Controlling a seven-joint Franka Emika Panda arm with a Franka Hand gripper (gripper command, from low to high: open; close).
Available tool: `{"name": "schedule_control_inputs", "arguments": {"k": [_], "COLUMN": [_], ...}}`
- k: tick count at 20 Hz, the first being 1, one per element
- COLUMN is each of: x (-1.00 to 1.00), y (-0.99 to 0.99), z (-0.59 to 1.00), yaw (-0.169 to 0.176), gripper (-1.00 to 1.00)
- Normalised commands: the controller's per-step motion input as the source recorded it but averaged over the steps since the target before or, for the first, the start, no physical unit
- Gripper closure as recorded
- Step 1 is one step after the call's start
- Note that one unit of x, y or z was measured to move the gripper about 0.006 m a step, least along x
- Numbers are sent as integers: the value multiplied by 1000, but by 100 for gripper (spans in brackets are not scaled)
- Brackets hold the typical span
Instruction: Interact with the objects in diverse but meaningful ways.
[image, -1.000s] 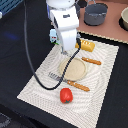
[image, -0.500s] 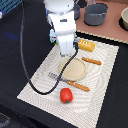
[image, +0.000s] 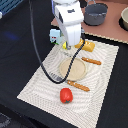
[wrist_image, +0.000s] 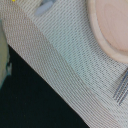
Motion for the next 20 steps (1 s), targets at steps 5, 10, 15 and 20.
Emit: {"name": "schedule_control_inputs", "arguments": {"k": [5, 10, 15, 20], "x": [526, 690, 774, 823], "y": [-517, -601, -566, -492], "z": [155, 75, 109, 248], "yaw": [-129, -102, -97, -103], "gripper": [-100, -100, -100, -100]}}
